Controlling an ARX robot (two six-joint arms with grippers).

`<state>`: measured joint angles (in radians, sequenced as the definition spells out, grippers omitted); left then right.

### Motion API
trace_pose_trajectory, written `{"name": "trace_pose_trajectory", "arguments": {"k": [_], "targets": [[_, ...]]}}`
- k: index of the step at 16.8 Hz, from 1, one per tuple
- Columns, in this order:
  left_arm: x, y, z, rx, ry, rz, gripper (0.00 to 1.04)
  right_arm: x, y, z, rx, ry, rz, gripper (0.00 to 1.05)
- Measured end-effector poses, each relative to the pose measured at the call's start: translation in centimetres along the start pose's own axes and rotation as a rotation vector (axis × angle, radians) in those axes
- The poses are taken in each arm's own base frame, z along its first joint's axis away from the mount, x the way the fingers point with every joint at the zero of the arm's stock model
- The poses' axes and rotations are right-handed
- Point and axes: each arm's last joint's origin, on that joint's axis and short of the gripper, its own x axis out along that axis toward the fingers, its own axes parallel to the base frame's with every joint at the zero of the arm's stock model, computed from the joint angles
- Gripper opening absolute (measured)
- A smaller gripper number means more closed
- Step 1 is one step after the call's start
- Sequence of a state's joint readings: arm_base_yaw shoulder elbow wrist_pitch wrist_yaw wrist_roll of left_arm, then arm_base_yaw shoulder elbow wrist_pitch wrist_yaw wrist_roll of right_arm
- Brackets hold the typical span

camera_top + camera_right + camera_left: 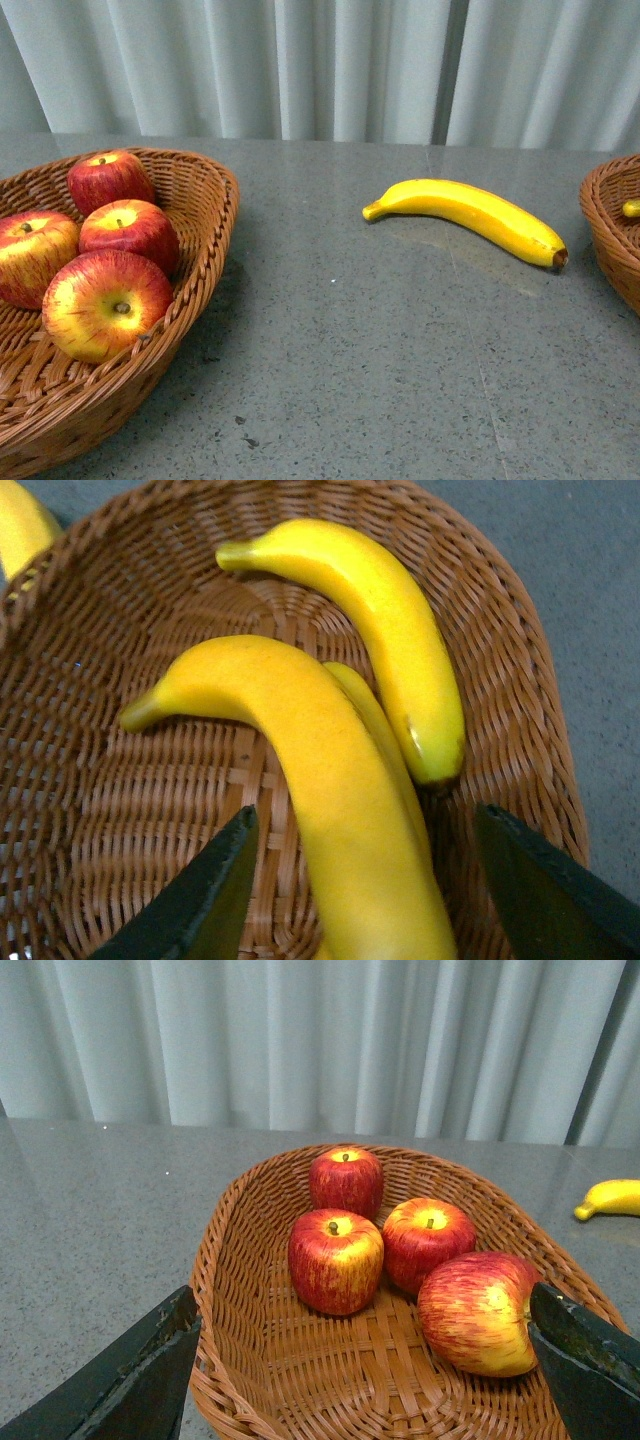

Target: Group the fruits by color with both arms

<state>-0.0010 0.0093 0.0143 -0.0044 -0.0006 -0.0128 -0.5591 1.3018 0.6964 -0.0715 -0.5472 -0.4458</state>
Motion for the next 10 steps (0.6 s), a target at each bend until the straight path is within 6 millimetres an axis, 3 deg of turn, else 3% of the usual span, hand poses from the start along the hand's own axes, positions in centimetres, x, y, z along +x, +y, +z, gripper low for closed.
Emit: {"name": "trace_pose_trajectory", "arguments": {"k": [3, 5, 7, 10], "targets": [[0.0, 0.0, 0.0, 0.000, -0.001, 0.000, 0.98, 0.3, 1.9, 3.3, -0.069, -0.063, 0.022, 0.98], [0.0, 0.0, 0.0, 0.000, 0.000, 0.000, 0.98, 0.8, 3.7, 5.8, -0.095, -0.111, 0.052, 0.97], [0.0, 0.0, 0.0, 0.000, -0.001, 0.000, 0.98, 1.2, 7.0, 8.9, -0.125, -0.174, 0.104, 0.98], [0.0, 0.0, 0.0, 0.000, 0.000, 0.000, 0.98, 1.8, 9.2, 10.3, -0.147, -0.198, 0.143, 0.98]]}}
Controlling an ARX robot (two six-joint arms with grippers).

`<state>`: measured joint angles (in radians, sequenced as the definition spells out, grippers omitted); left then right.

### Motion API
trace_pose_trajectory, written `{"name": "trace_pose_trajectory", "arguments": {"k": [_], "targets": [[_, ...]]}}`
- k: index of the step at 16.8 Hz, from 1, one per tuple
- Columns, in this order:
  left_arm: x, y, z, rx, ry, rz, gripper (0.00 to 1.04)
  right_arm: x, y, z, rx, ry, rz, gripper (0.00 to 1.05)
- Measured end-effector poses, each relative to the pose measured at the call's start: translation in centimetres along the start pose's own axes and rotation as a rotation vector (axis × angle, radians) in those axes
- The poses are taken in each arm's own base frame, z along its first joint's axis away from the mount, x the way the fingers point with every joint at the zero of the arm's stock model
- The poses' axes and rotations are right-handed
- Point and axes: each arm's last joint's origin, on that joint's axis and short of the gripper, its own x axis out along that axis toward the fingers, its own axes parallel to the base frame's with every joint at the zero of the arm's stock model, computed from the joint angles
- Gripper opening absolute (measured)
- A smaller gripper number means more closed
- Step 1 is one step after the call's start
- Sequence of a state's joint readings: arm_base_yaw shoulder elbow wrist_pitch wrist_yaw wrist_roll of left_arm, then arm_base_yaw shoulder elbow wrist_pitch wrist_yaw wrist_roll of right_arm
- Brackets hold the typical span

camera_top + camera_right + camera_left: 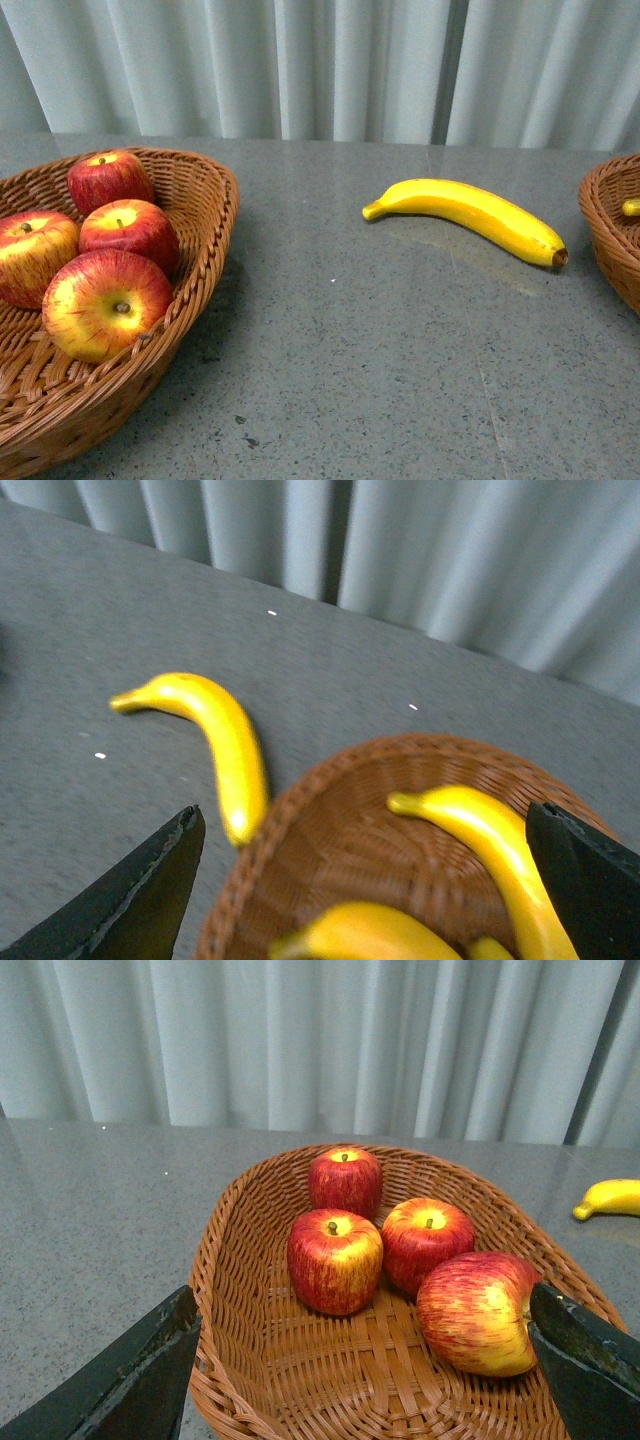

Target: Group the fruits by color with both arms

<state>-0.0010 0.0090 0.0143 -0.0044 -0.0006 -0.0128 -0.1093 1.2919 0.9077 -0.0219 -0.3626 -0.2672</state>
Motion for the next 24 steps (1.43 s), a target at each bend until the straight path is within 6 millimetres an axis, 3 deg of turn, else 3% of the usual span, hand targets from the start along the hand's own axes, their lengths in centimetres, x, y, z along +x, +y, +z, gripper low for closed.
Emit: {"name": "trace_pose_trajectory", "arguments": {"k": [2, 5, 8, 16, 20, 24], "targets": [[0.0, 0.0, 0.0, 0.000, 0.000, 0.000, 0.98, 1.6, 1.9, 1.3, -0.019, -0.012, 0.040, 0.98], [0.0, 0.0, 0.0, 0.000, 0.000, 0.000, 0.98, 7.8, 7.4, 2.5, -0.035, 0.059, 0.155, 0.98], [0.0, 0.0, 0.0, 0.000, 0.000, 0.000, 0.98, 12.2, 10.0, 3.1, -0.037, 0.104, 0.201, 0.98], [0.0, 0.0, 0.0, 0.000, 0.000, 0.000, 0.98, 19.4, 10.0, 1.3, -0.076, 0.208, 0.238, 0.98], [0.0, 0.0, 0.0, 0.002, 0.000, 0.000, 0.98, 21.0, 7.6, -0.5, -0.085, 0.267, 0.220, 0.98], [0.0, 0.0, 0.0, 0.002, 0.000, 0.000, 0.98, 21.8, 7.3, -0.8, -0.098, 0.282, 0.227, 0.98]]}}
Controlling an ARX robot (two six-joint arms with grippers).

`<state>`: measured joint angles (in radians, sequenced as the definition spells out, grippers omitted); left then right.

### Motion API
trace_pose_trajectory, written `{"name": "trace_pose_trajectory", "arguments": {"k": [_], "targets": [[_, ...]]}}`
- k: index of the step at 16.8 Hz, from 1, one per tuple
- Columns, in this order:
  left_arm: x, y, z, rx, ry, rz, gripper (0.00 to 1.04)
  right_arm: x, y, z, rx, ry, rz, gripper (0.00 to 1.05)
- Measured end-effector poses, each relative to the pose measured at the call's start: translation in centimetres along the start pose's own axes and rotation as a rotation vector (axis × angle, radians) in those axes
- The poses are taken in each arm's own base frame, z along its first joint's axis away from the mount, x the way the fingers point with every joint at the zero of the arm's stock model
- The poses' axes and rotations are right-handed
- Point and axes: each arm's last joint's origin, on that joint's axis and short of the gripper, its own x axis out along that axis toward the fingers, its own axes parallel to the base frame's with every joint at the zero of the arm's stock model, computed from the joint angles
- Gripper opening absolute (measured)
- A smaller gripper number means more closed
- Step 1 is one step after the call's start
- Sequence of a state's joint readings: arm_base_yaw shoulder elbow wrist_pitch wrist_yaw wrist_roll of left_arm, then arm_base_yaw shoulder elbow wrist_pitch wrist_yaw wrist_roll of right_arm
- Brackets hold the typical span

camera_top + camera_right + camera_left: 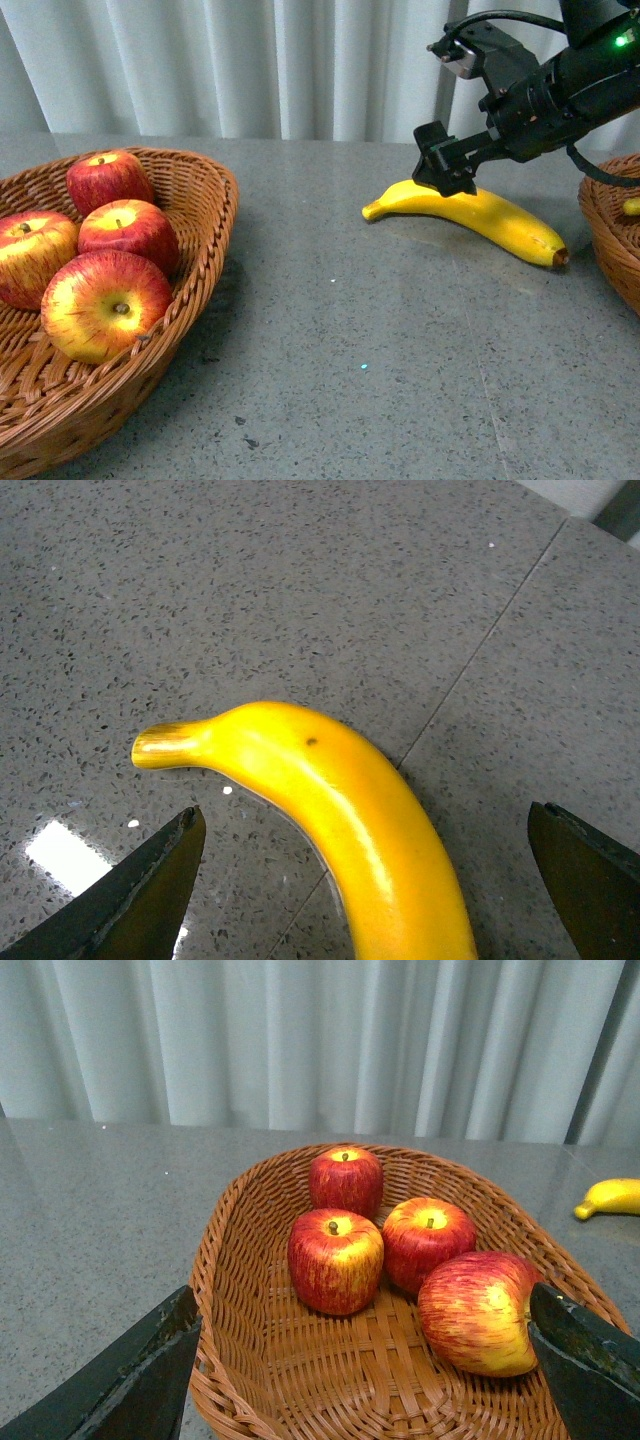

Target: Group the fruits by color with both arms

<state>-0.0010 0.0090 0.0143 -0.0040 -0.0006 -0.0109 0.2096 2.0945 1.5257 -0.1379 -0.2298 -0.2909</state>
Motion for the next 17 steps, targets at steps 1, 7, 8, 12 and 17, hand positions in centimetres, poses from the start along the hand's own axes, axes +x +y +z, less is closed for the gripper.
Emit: {"name": "trace_pose_trajectory", "arguments": {"k": [1, 7, 8, 12, 17], "targets": [[0.0, 0.0, 0.0, 0.000, 0.000, 0.000, 0.98, 0.2, 0.2, 0.1, -0.008, 0.008, 0.009, 0.98], [0.0, 0.0, 0.0, 0.000, 0.000, 0.000, 0.98, 2.1, 0.5, 0.2, -0.070, 0.056, 0.025, 0.98], [0.0, 0.0, 0.0, 0.000, 0.000, 0.000, 0.98, 2.5, 0.8, 0.0, -0.085, 0.071, 0.024, 0.98], [0.0, 0.0, 0.0, 0.000, 0.000, 0.000, 0.98, 3.3, 1.3, -0.1, -0.139, 0.110, 0.006, 0.98], [0.0, 0.0, 0.0, 0.000, 0.000, 0.000, 0.98, 4.0, 3.0, -0.6, -0.205, 0.140, 0.009, 0.81]]}}
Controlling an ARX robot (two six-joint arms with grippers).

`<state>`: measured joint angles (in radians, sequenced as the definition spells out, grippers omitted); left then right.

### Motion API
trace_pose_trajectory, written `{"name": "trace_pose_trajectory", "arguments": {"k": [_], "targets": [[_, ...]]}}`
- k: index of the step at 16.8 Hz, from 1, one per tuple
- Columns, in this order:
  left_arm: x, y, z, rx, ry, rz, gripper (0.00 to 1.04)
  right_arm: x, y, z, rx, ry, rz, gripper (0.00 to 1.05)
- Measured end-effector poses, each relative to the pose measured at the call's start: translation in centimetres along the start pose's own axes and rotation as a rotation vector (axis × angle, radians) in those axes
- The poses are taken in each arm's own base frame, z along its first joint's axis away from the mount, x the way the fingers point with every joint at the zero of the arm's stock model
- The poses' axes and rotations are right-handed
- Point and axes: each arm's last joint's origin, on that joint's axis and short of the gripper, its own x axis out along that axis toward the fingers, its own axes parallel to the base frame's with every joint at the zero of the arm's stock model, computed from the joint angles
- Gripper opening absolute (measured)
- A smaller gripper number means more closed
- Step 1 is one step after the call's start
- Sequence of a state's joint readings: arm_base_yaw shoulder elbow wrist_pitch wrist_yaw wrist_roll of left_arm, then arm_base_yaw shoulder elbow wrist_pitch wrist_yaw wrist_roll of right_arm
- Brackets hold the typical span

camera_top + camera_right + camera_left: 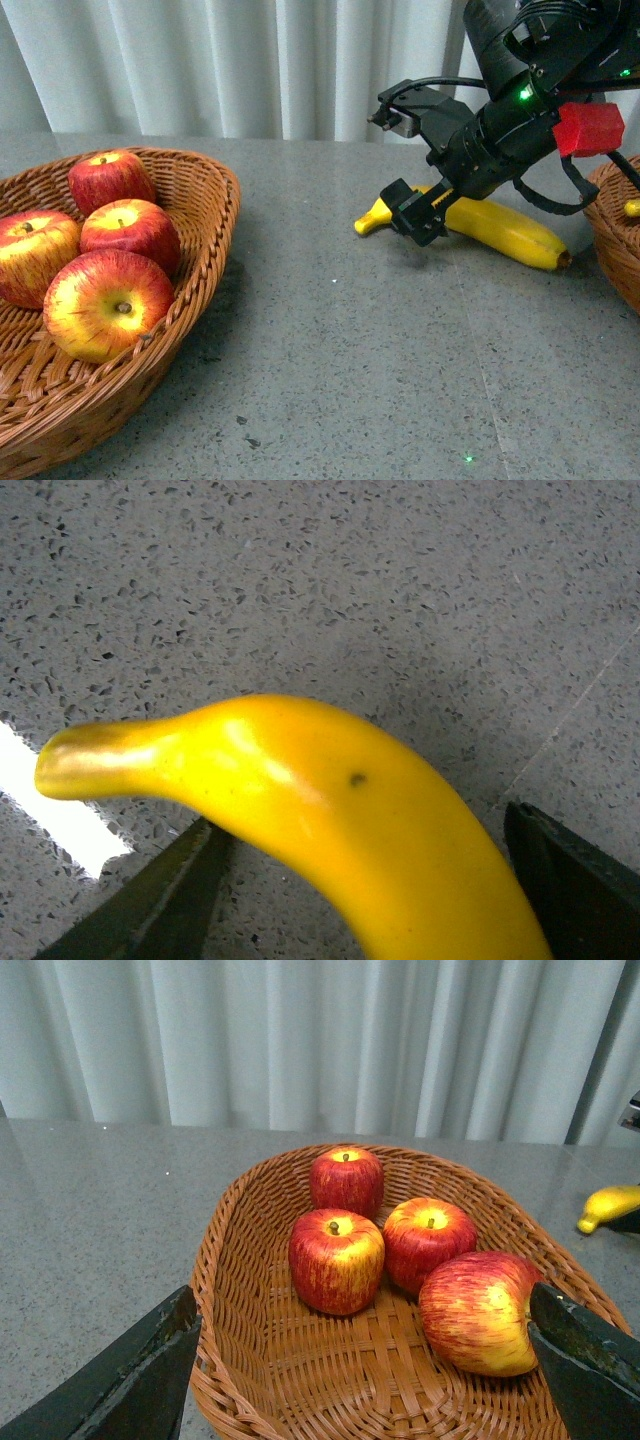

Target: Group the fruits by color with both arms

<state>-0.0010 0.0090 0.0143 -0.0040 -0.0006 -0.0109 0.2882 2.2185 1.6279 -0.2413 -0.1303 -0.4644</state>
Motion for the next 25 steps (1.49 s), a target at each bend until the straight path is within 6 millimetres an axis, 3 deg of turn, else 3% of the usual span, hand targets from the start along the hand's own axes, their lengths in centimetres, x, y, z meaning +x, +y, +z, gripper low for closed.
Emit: {"name": "trace_pose_trajectory", "arguments": {"k": [5, 7, 9, 12, 15, 17, 21, 25], "targets": [[0.0, 0.0, 0.0, 0.000, 0.000, 0.000, 0.98, 0.0, 0.8, 0.6, -0.002, -0.044, -0.010, 0.39], [0.0, 0.0, 0.0, 0.000, 0.000, 0.000, 0.98, -0.5, 0.5, 1.3, 0.022, -0.097, -0.036, 0.38], [0.0, 0.0, 0.0, 0.000, 0.000, 0.000, 0.98, -2.4, -0.7, 2.6, 0.087, -0.210, -0.080, 0.37], [0.0, 0.0, 0.0, 0.000, 0.000, 0.000, 0.98, -7.6, -3.6, 3.5, 0.251, -0.415, -0.088, 0.37], [0.0, 0.0, 0.0, 0.000, 0.000, 0.000, 0.98, -14.6, -7.6, -0.5, 0.418, -0.546, -0.095, 0.37], [0.0, 0.0, 0.0, 0.000, 0.000, 0.000, 0.98, -17.2, -9.3, -4.3, 0.454, -0.528, -0.132, 0.37], [0.0, 0.0, 0.0, 0.000, 0.000, 0.000, 0.98, -20.9, -11.4, -11.7, 0.472, -0.426, -0.227, 0.37], [0.0, 0.0, 0.0, 0.000, 0.000, 0.000, 0.98, -23.6, -11.4, -16.7, 0.449, -0.299, -0.283, 0.37]]}}
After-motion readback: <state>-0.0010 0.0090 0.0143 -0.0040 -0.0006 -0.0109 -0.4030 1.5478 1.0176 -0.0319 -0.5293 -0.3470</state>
